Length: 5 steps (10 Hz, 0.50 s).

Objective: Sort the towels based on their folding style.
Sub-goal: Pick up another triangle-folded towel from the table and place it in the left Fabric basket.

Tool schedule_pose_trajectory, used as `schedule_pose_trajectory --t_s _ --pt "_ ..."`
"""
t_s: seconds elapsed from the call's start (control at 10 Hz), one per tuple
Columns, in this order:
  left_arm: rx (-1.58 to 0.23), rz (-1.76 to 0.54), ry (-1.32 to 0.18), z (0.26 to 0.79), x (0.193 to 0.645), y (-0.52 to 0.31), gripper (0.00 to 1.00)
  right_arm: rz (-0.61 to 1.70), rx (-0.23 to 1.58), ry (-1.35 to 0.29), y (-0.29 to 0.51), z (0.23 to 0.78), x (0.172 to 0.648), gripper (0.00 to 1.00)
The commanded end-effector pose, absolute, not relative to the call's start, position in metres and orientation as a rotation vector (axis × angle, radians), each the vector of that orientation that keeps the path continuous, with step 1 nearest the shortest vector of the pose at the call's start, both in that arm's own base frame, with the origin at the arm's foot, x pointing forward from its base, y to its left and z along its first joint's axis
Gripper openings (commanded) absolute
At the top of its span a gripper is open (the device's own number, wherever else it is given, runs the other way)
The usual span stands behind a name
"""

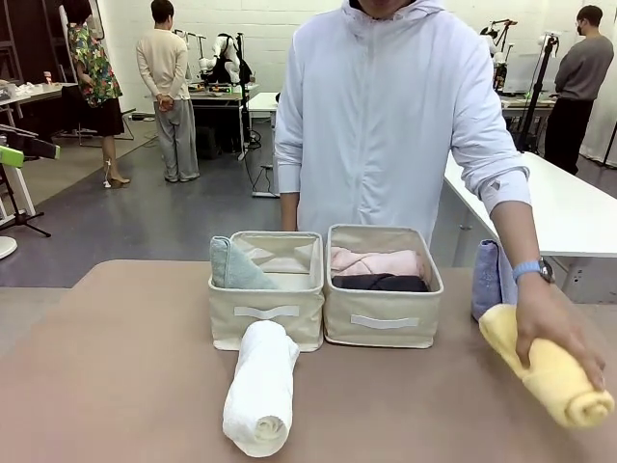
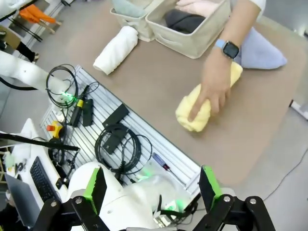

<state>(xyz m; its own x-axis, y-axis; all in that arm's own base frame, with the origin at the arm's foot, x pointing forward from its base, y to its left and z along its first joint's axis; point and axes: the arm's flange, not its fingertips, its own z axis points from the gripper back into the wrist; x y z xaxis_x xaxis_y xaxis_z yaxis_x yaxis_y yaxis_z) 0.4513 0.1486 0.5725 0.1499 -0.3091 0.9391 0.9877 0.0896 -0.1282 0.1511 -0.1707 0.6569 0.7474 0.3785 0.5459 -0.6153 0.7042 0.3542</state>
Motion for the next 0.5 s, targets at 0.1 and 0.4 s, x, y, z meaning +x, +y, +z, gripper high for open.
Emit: schedule_pose_trajectory --t_s 0.1,0.4 --pt "-0.989 -1.206 -0.91 0.574 0.452 0.15 1.0 0.565 0.566 -0.419 -0.171 0.659 0.154 1.0" --pt "-0.989 -1.206 -0.91 0.574 0.452 0.15 1.0 0.562 0.519 -0.32 -0.151 0.667 0.176 1.0"
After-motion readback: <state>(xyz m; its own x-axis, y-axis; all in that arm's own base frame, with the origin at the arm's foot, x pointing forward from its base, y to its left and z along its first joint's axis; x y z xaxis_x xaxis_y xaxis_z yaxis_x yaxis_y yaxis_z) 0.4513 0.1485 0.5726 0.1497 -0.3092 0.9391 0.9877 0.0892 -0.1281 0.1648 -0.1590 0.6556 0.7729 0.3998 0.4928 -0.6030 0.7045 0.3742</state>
